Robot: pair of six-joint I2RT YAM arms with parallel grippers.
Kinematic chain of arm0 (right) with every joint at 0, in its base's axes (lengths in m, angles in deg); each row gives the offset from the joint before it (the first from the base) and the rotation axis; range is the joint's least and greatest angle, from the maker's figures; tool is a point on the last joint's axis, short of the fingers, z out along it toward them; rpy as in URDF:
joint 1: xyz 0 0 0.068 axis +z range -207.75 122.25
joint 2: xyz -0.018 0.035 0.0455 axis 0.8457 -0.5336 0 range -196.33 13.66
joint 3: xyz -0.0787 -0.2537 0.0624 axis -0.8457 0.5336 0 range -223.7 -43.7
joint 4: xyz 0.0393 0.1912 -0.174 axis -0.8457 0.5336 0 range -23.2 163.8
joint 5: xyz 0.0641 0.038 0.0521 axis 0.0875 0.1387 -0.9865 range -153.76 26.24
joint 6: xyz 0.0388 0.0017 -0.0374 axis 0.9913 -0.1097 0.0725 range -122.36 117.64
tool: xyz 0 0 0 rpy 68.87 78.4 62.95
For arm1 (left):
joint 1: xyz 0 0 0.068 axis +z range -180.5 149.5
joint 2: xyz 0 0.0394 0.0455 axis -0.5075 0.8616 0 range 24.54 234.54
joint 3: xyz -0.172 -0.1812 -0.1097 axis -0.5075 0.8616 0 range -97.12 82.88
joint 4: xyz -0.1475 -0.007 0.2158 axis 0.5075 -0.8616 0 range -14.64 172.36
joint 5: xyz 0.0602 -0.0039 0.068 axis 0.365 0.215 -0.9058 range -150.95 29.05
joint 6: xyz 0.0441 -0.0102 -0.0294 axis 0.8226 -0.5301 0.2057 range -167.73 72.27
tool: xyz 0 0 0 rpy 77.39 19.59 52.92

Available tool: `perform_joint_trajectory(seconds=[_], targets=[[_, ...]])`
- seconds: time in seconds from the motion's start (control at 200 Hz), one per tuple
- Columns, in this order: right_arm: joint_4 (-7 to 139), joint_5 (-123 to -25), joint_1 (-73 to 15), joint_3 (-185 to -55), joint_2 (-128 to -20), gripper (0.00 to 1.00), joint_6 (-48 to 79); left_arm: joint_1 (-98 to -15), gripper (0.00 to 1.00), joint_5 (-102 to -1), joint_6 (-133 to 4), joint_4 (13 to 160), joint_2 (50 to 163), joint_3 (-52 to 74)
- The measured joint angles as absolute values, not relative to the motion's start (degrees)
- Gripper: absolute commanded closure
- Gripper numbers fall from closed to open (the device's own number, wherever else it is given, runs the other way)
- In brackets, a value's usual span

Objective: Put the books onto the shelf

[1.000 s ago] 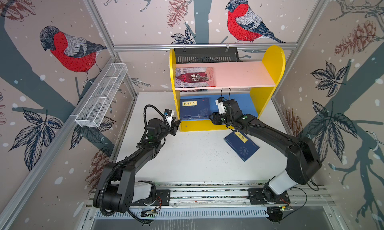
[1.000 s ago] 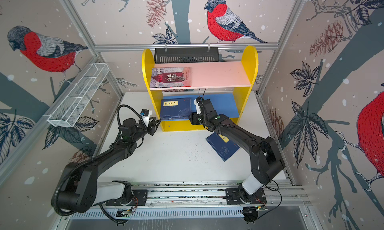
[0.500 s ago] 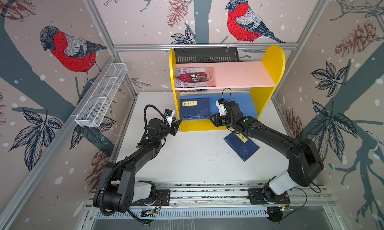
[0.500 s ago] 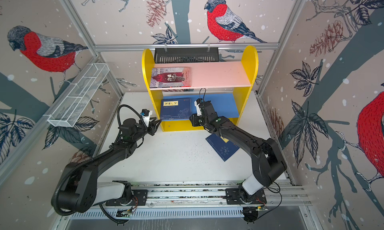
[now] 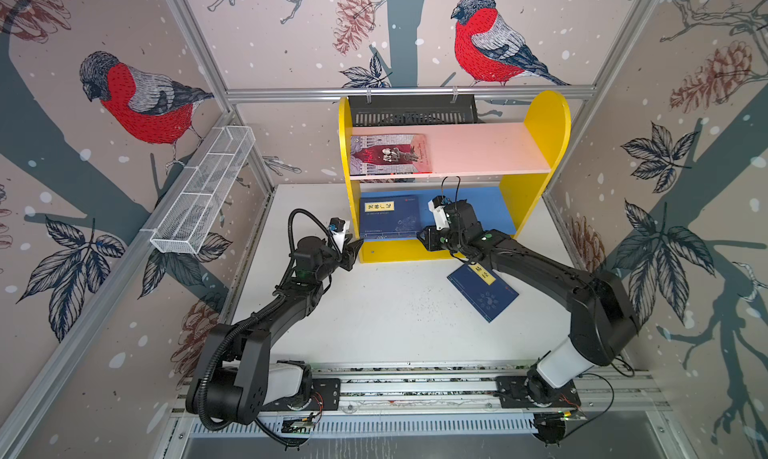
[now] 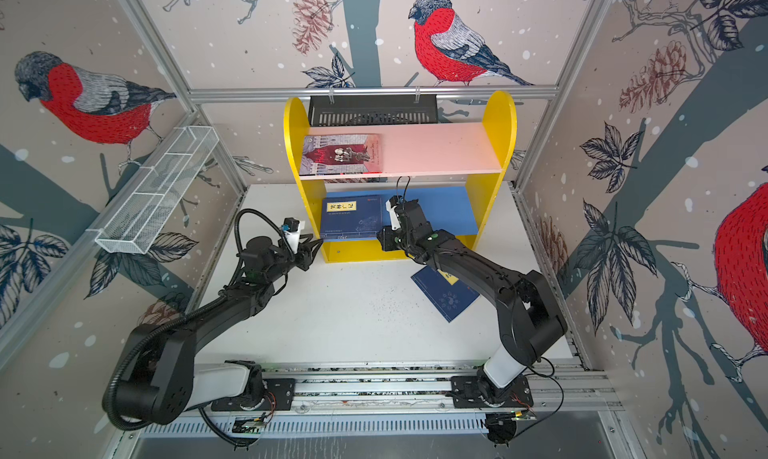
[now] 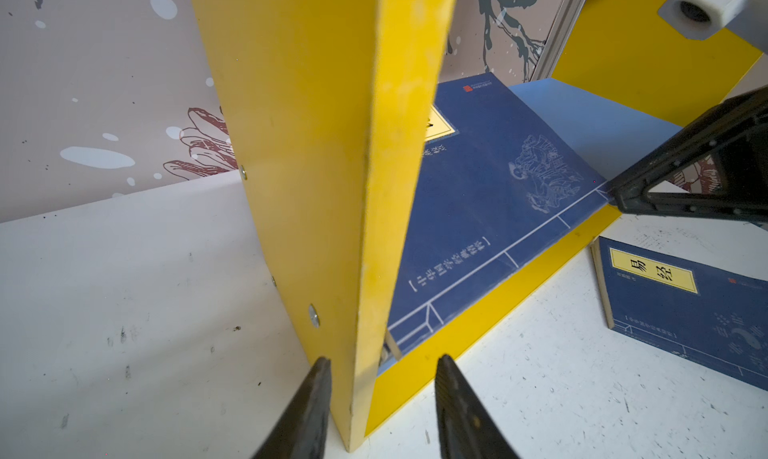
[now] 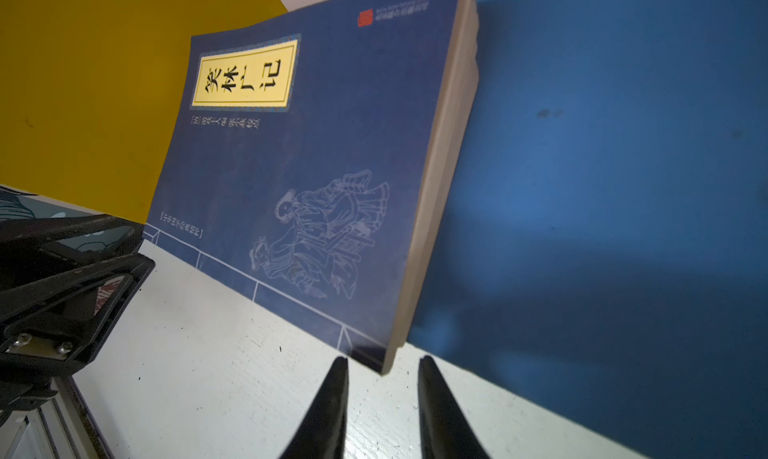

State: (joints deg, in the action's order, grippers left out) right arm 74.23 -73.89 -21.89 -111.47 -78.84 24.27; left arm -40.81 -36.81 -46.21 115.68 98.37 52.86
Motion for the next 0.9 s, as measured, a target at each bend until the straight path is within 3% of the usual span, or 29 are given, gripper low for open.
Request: perform_joint_trajectory(seconds=[0.9], targets=[[74.4,-74.3,-21.3,-113.4,-79.6,0.72,24.3,-40.9,0.61,-36.9,-46.2,116.0,98.9,52.8]])
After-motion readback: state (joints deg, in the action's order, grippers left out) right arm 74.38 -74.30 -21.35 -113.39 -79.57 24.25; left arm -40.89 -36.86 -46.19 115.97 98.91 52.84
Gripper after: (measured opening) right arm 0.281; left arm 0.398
